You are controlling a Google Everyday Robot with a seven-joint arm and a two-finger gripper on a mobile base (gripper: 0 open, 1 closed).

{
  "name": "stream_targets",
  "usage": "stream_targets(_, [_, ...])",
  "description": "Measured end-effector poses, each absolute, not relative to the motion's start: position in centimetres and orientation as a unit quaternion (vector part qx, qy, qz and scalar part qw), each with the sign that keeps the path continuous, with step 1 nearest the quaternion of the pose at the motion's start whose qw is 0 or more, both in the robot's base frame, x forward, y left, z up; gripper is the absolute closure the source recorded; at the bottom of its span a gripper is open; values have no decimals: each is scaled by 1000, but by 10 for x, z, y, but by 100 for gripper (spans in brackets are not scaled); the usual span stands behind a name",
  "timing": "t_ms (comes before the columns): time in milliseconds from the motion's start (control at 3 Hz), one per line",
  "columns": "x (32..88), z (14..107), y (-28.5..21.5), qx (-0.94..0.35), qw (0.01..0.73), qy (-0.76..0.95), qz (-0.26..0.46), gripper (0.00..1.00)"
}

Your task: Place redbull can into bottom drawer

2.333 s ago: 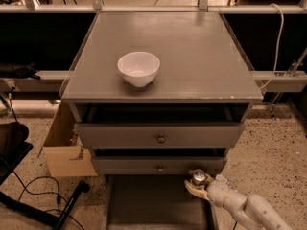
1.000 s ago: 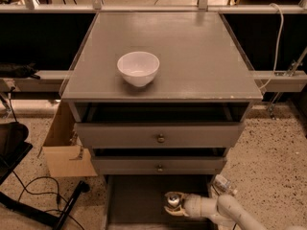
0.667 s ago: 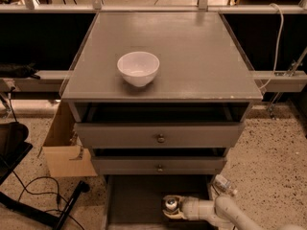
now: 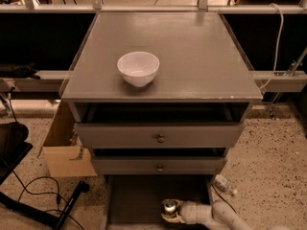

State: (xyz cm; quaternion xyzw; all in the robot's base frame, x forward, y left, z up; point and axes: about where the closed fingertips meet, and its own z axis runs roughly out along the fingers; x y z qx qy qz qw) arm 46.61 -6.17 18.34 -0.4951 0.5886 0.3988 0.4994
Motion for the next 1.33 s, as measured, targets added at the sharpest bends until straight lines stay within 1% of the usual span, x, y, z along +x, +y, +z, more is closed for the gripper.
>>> stream_targets(333, [466,183,-62,-494,499,589,400,81])
stream_targets(1333, [466,183,-62,-494,499,589,400,11])
